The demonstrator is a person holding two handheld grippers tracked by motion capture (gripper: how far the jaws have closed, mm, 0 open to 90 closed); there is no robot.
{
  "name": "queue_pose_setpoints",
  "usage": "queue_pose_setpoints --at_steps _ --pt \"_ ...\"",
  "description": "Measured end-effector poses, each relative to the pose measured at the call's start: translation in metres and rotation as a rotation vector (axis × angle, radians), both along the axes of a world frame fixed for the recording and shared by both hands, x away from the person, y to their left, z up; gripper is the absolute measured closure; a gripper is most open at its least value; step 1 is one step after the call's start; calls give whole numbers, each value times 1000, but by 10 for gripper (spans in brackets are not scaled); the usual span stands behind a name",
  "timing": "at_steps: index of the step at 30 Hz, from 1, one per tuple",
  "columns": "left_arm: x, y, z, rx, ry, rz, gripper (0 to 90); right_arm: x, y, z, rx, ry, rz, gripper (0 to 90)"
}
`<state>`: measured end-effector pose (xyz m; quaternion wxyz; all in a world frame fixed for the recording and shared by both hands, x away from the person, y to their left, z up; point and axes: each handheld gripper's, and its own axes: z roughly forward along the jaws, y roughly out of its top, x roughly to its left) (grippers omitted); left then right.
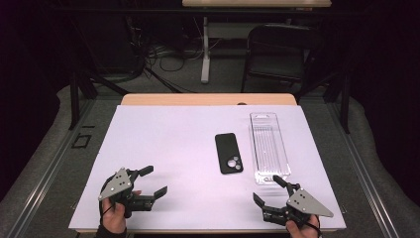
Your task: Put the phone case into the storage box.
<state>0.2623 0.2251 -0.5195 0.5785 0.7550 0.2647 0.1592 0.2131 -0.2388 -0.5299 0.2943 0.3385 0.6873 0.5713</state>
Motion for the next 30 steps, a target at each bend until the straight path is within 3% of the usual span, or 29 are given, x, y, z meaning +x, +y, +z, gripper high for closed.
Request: queue_pose_setpoints --at_steps 8,13,16,19,23,30 --pt "1 2 1 -15 28 -4 150 1 2 -2 -10 10 14 142" --pt "-1 -1 9 -13 49 -18 150 -1 4 0 -16 -1 11 142" --pt "0 -3 14 -8 56 8 150 -1 4 0 -21 -5 7 142" --pt "4 -6 20 -2 87 29 150 -1 4 0 -23 -7 4 142" --pt "12 -9 31 -27 126 34 151 0 3 -1 -20 5 -4 142" --pt "30 -26 48 1 191 46 151 2 2 -1 -16 4 -5 142"
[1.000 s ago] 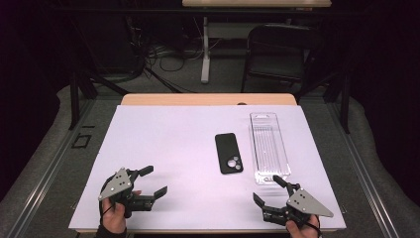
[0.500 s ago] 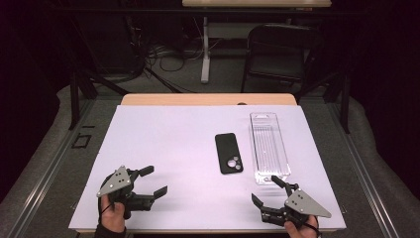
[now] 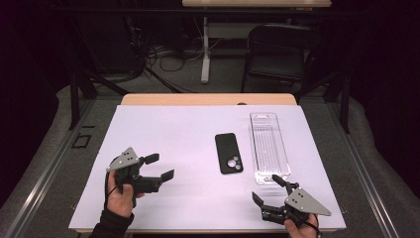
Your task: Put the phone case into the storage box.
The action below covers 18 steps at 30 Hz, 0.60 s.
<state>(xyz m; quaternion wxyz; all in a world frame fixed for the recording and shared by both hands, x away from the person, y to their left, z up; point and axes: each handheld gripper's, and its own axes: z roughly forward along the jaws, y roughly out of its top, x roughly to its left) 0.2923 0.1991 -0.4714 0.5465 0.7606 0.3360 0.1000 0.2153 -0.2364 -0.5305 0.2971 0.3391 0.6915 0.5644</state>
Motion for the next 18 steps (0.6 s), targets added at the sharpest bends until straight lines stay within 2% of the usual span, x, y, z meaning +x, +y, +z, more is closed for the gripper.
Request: queue_pose_setpoints --at_steps 5,8,12,13,15,18 --pt "9 -16 17 38 8 -31 150 0 0 0 7 1 -4 142" --pt "17 -25 23 45 53 -52 150 1 -1 0 11 -4 -5 142" --pt "33 -41 28 49 137 -71 150 0 -1 0 10 1 -6 143" --pt "33 -41 28 49 137 -71 149 1 -1 0 8 -1 -5 142" --pt "43 -52 31 69 181 -80 149 1 -1 0 10 -3 -7 142" --pt "52 -63 34 92 201 -82 148 1 -2 -1 6 5 -8 142"
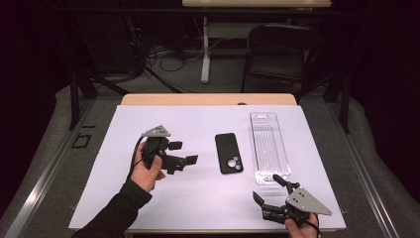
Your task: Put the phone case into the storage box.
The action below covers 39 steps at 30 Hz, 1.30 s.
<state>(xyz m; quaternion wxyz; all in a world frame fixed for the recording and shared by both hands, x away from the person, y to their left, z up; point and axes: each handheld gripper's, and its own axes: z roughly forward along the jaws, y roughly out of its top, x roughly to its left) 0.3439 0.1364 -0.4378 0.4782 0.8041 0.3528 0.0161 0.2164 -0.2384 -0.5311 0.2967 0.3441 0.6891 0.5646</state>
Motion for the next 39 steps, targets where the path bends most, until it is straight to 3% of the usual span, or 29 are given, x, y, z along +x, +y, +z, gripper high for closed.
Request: queue_pose_setpoints --at_steps 9,20,27,29,32,39 --pt "25 -33 2 98 22 -36 95 0 -1 0 3 1 1 142" --pt "52 -60 4 130 13 -14 166 0 0 -1 -4 1 7 142" --pt "65 -73 2 139 22 -5 298 0 0 -1 -3 4 12 142" --pt "70 -80 3 147 0 1 351 0 0 -1 -6 7 17 142" --pt "74 -85 5 136 -1 -1 425 1 0 -1 -8 2 17 142" --pt "84 -104 4 178 0 11 499 0 1 -1 -5 4 19 142"
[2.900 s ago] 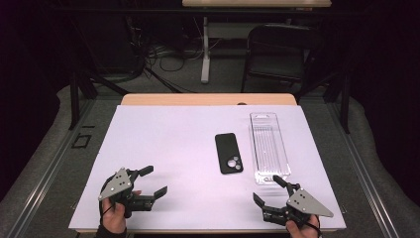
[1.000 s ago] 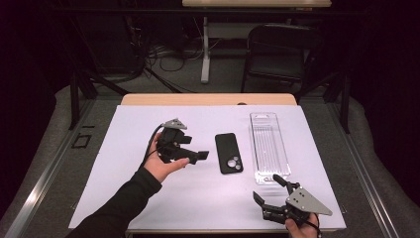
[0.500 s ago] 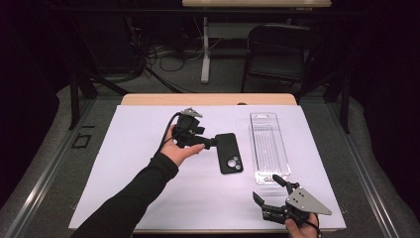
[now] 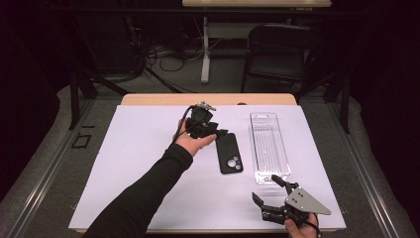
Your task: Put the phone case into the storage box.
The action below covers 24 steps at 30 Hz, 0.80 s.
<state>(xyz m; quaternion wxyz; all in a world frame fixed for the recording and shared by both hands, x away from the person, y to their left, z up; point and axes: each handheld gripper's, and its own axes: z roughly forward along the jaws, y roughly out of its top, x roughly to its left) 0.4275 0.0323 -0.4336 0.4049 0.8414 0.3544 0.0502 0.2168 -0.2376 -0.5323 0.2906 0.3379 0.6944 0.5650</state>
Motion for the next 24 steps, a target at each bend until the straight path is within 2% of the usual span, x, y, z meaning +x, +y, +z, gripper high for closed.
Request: queue_pose_setpoints --at_steps 9,12,18,20,24 --pt "10 -18 -11 33 1 4 517 -1 0 0 0 2 4 142" --pt "12 -23 -17 56 -7 26 517 -1 0 0 -2 0 5 142" --pt "16 -31 -29 51 15 26 579 -1 0 0 -1 1 6 142" --pt "17 -34 -34 65 23 21 600 -1 0 0 -1 0 5 142" --pt "21 -43 -48 53 47 18 642 -1 -1 0 -3 0 7 142"
